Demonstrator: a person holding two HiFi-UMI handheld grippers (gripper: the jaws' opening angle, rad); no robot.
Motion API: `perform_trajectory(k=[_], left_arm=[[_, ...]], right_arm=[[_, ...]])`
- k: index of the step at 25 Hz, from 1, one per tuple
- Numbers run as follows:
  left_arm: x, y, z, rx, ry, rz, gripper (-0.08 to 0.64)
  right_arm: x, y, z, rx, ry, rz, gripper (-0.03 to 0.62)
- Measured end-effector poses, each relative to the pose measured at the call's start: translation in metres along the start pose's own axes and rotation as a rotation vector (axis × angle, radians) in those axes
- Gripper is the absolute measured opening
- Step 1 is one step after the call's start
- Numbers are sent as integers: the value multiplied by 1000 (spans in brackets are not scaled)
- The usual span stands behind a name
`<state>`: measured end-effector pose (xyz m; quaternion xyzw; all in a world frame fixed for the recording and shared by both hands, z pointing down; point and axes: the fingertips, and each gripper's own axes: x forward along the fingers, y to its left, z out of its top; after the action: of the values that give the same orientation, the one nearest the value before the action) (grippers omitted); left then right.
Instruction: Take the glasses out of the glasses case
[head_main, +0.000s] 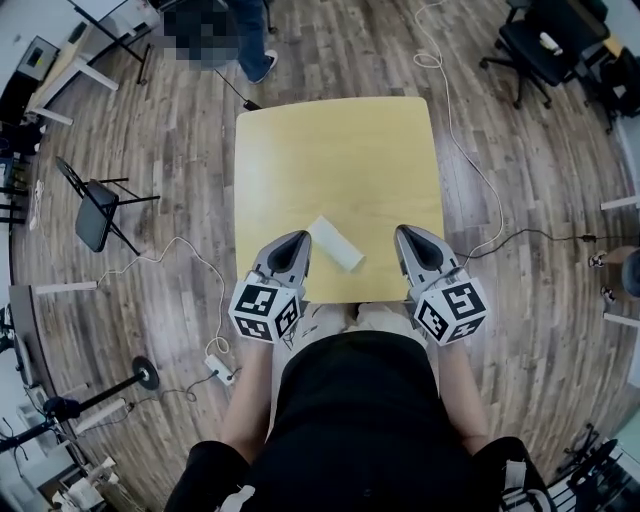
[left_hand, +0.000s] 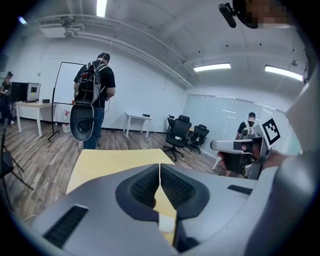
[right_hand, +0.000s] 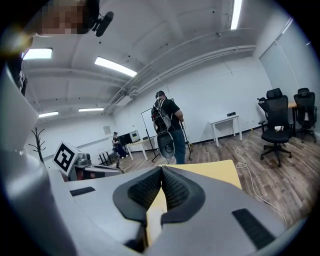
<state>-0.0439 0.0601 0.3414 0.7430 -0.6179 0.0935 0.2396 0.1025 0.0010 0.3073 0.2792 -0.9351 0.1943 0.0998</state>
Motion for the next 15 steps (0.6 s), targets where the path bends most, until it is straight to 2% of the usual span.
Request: perform_trajectory(k=[7,15], left_arm=[[24,1,-13,-10,51,34,26],[29,24,-32,-6,119,18,26]], right_arm=[[22,-23,-14,15,67,54,17],[44,-15,-38,52,125,63,17]])
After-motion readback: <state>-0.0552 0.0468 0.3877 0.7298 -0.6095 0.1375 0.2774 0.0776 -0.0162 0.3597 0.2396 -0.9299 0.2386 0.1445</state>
